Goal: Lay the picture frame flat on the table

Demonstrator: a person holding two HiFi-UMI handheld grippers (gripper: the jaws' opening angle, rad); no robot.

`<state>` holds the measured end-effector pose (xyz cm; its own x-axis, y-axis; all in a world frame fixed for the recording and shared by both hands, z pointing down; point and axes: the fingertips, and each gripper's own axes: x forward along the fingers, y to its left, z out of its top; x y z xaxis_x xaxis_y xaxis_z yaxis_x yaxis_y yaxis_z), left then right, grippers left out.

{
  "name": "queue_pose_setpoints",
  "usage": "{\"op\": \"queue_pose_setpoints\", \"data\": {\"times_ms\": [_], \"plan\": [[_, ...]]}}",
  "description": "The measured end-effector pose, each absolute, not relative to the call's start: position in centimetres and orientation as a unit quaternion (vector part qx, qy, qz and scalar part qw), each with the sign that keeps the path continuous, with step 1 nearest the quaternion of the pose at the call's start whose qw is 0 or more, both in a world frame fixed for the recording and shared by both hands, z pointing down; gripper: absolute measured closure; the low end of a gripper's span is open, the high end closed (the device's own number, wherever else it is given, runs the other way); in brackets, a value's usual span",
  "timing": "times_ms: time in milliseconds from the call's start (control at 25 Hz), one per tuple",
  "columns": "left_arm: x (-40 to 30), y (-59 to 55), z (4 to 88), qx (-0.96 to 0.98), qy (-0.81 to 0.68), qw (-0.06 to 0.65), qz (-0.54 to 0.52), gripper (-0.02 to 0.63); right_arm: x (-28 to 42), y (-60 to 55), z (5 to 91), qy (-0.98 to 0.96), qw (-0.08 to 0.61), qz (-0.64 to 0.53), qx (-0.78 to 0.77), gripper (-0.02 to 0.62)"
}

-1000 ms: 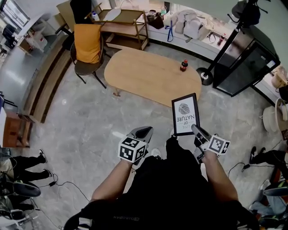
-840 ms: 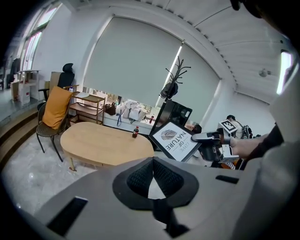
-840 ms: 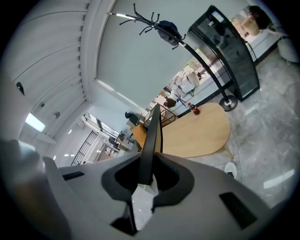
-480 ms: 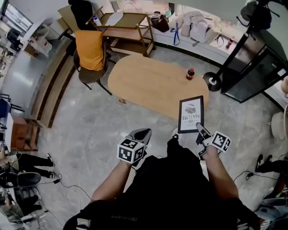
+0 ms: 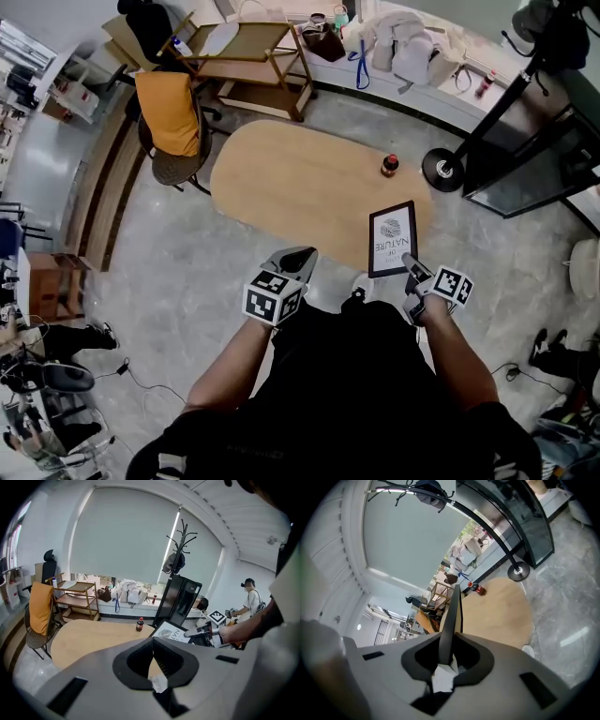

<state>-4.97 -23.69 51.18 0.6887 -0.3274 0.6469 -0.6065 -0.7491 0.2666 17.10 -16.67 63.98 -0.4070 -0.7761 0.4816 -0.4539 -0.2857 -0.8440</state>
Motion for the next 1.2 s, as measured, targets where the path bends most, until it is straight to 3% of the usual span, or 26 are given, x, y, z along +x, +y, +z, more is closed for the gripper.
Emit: {"op": "queue_pose_setpoints", "data": {"times_ms": [560,1120,1200], "plan": [[-2.9,-30.5,55.8,0.870,-0.219,0.259,0.359,0.601,17.5,-23.1,76.2,0.492,0.141,-0.671,-0.537,0.554],[-1.0,-42.0,61.2,0.871,-0.086,0.241,0.419,0.601,15.9,-33.0,85.0,0.395,0.271,-0.645,-0.596,0.554],[-1.5,-43.2,62.5,0.866,-0.077,0.243,0.431,0.601,15.7,-32.9,87.7,0.381,0.264,-0.651,-0.601,0.554]]}}
